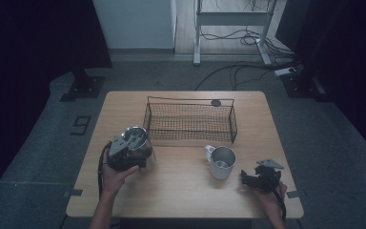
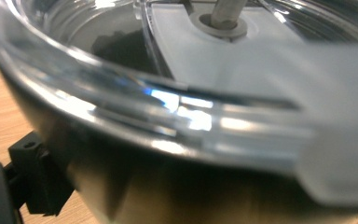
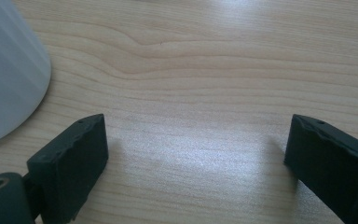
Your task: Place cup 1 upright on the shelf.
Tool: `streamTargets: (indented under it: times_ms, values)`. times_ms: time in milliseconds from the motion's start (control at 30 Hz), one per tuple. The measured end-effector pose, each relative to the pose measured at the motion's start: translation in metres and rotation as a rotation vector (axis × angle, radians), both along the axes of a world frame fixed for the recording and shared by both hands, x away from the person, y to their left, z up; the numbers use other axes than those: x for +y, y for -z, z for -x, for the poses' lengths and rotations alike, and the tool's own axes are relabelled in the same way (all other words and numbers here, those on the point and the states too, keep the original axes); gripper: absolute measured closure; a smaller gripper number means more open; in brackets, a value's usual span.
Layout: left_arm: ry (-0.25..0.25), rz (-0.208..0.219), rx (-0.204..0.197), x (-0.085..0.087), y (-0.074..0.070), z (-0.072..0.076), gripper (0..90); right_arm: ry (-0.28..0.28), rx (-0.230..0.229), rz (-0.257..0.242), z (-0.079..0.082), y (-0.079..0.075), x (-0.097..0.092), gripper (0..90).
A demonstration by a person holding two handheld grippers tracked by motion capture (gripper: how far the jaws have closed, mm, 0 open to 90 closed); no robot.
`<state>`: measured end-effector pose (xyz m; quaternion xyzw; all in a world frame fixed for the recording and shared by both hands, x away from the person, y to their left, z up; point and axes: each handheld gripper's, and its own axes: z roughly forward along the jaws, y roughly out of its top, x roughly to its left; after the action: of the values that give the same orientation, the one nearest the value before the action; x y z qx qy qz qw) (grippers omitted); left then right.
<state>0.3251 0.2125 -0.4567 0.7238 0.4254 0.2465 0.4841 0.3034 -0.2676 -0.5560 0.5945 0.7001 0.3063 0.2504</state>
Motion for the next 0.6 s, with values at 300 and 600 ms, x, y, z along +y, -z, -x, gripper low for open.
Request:
streamTargets:
  times_ms: [300,600]
  values:
    - [-0.02,0.022,0.011,0.0,-0.006,-0.004,3.6,0.0,-0.003,0.0,0.0,0.0,0.0,6.7]
    - [-0.038,0.019,0.001,-0.006,-0.017,-0.011,3.7,0.006,-0.004,0.0,0.0,0.0,0.0,7.0]
